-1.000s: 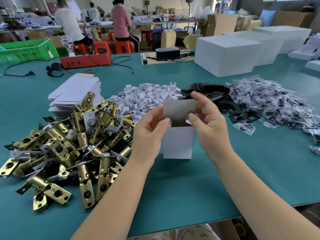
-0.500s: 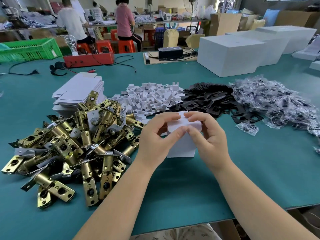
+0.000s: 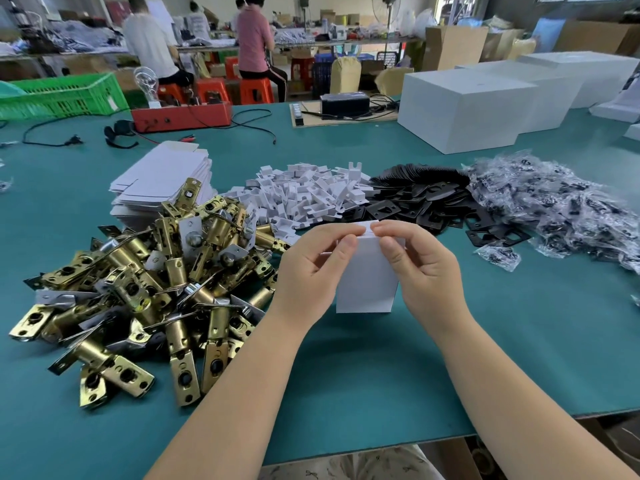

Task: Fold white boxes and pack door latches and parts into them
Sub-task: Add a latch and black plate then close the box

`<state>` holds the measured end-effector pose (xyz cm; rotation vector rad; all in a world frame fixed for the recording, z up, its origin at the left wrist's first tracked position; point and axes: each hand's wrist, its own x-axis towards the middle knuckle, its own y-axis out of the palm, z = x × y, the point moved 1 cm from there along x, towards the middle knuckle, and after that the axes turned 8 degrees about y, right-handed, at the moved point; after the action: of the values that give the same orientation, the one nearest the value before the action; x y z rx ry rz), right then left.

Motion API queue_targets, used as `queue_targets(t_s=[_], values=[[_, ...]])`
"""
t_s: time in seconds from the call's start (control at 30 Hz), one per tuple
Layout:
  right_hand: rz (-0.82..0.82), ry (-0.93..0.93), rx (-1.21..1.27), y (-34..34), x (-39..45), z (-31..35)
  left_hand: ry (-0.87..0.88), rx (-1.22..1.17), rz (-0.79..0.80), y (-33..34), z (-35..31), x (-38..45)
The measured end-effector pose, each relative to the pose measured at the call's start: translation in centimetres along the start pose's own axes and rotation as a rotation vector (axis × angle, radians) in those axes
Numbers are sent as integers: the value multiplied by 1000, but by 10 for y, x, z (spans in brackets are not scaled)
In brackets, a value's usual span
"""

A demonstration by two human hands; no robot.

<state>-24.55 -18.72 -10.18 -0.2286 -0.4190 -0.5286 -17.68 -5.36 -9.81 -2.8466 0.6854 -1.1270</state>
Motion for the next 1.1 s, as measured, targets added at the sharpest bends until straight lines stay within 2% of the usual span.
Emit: queue_targets(t_s=[0.17,0.47,0.63,0.83,1.0,1.1], values=[[-52,-7,-28,2,2,2,16,47,-44,1,1,1],[48,-17,47,-4,-2,-11,-53,-115,-25,1,2,-2],[-3,-166,-189,1,-1,-15,172,182,8,-2,3,-4],[26,-261,-294,0,-1,-19,267,230,-30,-7,9,-1],[42,-258,-295,-1,-1,-18,283,252,-48,-8,12,0],[31,-203,-227,1,-2,-16,153,151,14,-8,13,-2]])
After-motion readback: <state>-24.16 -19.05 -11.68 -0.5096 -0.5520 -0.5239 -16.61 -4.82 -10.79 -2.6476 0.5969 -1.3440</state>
